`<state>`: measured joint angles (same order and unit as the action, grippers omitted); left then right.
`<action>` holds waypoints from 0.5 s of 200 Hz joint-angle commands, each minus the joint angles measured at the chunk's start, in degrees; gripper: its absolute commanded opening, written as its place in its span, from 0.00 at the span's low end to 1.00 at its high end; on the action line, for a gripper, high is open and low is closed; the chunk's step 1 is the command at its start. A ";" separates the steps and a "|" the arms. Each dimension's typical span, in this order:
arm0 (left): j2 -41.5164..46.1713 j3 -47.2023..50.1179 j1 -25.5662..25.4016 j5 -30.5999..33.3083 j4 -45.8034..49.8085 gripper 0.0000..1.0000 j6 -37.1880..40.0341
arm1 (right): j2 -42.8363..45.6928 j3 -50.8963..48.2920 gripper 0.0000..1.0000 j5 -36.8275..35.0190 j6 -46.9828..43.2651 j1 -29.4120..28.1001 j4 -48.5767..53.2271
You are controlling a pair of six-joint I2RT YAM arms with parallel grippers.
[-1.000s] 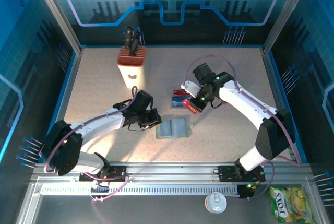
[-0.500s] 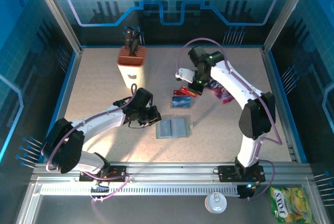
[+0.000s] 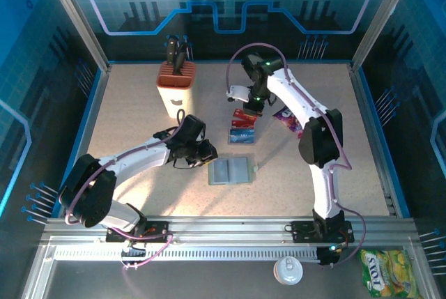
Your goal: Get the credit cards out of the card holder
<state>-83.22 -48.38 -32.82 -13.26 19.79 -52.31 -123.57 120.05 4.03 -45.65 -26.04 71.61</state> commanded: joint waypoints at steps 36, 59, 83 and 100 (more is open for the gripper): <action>-0.62 -0.41 0.77 0.77 0.25 0.21 0.39 | -5.27 4.92 0.00 1.50 -3.04 0.03 4.76; -0.74 -0.13 0.84 0.79 0.07 0.21 0.35 | -5.61 4.00 0.00 1.50 -2.96 -0.11 4.17; -0.71 0.34 1.08 0.85 0.07 0.22 0.34 | -5.89 3.35 0.06 1.09 -2.72 -0.40 3.61; -0.54 0.53 1.06 0.75 0.07 0.22 0.54 | -5.98 3.26 0.12 0.56 -2.57 -0.72 3.63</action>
<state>-83.26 -48.47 -32.34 -13.19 19.68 -52.34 -128.29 123.22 4.05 -47.72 -26.13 73.93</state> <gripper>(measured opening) 0.218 0.094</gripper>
